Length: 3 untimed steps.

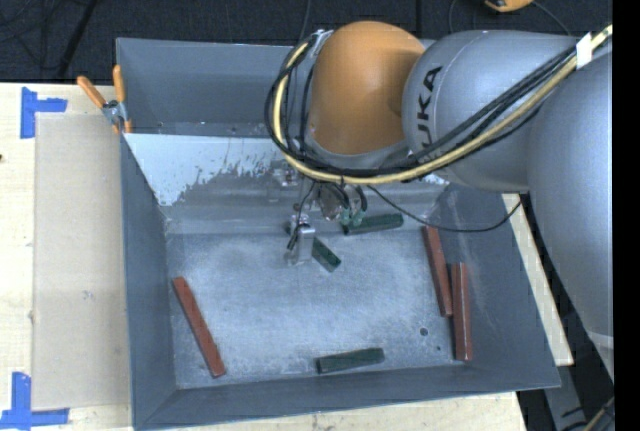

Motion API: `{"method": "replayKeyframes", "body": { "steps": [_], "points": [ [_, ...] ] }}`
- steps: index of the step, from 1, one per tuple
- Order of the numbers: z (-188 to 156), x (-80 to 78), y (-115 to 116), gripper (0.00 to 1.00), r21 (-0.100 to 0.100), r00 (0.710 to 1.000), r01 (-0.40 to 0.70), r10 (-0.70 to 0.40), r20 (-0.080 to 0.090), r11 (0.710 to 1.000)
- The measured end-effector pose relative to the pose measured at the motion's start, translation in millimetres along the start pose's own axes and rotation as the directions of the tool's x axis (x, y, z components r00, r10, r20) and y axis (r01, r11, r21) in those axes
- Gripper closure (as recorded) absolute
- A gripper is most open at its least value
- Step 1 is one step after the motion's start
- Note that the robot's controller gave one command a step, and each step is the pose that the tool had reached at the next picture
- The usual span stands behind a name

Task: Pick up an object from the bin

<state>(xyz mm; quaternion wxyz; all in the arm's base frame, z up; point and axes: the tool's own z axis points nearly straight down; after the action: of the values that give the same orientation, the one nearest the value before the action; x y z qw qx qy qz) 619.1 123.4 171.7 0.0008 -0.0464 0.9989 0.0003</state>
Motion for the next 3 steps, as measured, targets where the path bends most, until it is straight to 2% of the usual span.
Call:
{"method": "replayKeyframes", "body": {
  "steps": [1,2,3],
  "points": [
    [0.0,0.0,-0.1,0.00,0.000,1.000,0.000,0.000,0.000,1.000],
    [-42.8,5.8,-6.9,0.00,0.000,0.995,0.101,-0.101,-0.004,0.995],
    [-41.7,5.0,-50.6,0.00,0.000,0.999,0.040,-0.040,0.002,0.999]
  ]
}}
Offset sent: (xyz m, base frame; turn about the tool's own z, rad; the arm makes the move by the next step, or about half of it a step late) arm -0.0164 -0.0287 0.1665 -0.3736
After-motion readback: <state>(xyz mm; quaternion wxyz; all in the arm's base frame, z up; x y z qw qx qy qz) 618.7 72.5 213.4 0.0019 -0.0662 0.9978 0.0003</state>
